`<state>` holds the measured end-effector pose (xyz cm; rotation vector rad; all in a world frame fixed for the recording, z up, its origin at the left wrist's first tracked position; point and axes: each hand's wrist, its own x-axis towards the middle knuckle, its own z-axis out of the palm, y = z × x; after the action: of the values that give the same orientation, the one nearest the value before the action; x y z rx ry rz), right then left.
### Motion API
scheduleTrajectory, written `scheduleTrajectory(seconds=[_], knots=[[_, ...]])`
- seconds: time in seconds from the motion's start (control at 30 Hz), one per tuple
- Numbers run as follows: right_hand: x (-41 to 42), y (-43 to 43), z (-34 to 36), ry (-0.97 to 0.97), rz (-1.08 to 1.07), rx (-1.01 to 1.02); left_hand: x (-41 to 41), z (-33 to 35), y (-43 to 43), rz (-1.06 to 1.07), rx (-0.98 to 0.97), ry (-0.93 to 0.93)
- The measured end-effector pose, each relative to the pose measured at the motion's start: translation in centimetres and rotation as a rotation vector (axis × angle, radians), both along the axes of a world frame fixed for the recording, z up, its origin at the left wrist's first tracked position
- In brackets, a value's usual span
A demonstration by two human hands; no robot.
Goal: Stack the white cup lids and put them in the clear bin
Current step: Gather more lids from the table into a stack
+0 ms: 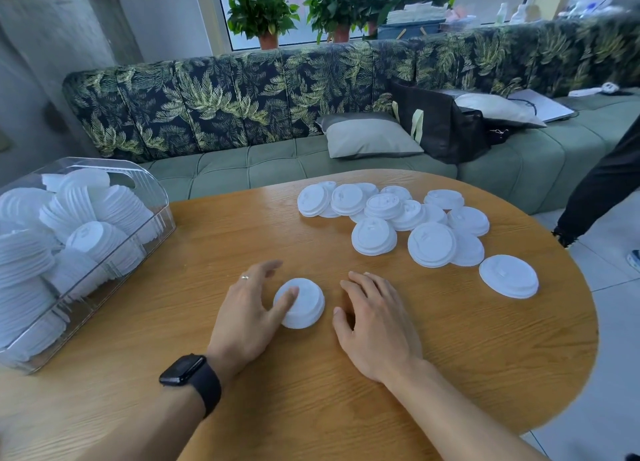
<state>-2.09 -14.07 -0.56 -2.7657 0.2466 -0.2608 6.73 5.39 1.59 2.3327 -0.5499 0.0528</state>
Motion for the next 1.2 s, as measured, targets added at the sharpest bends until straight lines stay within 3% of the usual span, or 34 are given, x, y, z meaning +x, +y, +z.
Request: scheduleTrajectory(seconds=[0.23,0.47,0.73,0.97,1.2], knots=[[0.8,-0.8,-0.4,-0.088,-0.03,0.026,2.4,3.0,-6.6,-0.065,0.075,-0.203],[1.3,-2.4,-0.9,-0.158,-0.082,-0.053,4.6,2.8,-13.4,-0.162,0.283,-0.089],[0.3,-5.5,-1.1,-0.136,-0.135,-0.06,5.6,1.0,-18.0,-0.098,0.329,-0.049],[0.0,-5.5,-1.4,-0.165,-0.158,-0.039,5.8,1.2,-17.2,-0.077,0.097,-0.009],[0.2,-5.5,-1.4,-0.159,-0.157,-0.044,3.6,3.7,-8.1,-0.039,-0.183,0.017]])
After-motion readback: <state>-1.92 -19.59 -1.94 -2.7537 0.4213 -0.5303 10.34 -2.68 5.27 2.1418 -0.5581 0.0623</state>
